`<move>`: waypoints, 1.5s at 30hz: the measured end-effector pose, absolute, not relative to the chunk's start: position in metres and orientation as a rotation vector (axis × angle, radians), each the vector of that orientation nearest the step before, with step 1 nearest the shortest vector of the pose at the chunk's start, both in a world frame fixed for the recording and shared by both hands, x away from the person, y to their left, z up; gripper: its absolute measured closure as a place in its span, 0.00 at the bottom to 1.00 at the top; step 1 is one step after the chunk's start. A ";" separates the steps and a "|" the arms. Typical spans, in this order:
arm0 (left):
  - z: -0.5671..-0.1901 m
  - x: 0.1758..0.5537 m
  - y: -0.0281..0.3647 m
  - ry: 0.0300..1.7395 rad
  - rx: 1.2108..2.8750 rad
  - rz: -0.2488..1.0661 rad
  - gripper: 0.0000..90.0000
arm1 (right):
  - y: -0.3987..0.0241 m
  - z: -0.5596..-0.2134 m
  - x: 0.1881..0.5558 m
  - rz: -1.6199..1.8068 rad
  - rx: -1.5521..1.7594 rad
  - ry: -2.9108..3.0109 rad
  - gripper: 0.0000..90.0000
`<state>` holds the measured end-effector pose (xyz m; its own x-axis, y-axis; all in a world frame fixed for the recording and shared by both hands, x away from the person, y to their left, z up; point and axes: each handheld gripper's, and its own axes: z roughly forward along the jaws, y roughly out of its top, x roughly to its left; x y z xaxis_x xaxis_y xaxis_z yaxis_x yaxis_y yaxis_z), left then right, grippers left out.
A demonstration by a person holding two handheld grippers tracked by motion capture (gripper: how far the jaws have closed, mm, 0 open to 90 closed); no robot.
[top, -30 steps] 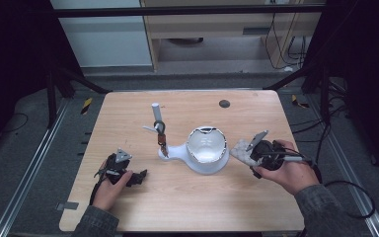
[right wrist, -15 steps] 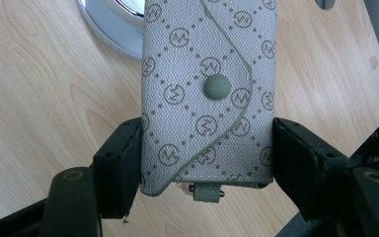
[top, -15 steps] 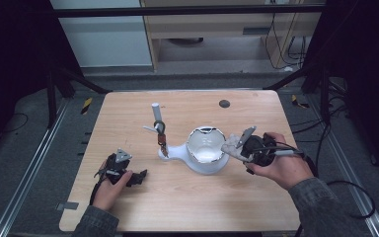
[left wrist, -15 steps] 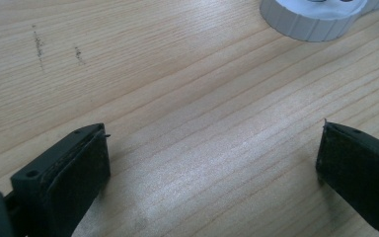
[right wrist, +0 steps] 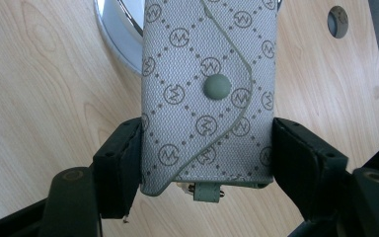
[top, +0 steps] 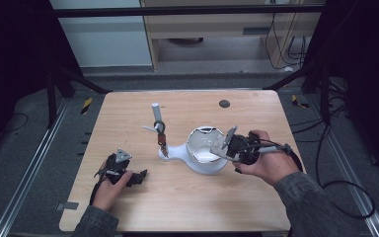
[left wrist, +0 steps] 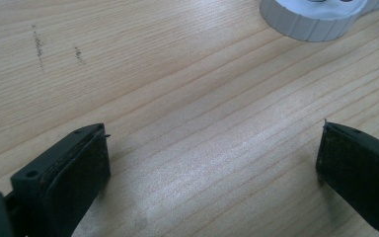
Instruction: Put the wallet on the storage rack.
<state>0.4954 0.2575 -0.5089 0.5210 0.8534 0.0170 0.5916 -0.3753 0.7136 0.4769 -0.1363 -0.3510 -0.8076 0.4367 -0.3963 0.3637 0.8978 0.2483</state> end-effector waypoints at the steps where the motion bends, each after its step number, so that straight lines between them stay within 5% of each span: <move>1: -0.509 0.495 0.258 1.171 2.103 0.512 0.00 | -0.134 -0.352 0.479 0.218 0.581 2.614 0.35; 45: -0.509 0.496 0.258 1.169 2.107 0.514 0.00 | -0.090 -0.365 0.507 0.107 0.509 2.688 0.35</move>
<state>0.4955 0.2576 -0.5087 0.5223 0.8525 0.0194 0.5908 -0.3782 0.7127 0.5071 -0.0900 -0.3651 -0.8531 0.3657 -0.3721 0.3351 0.9307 0.1465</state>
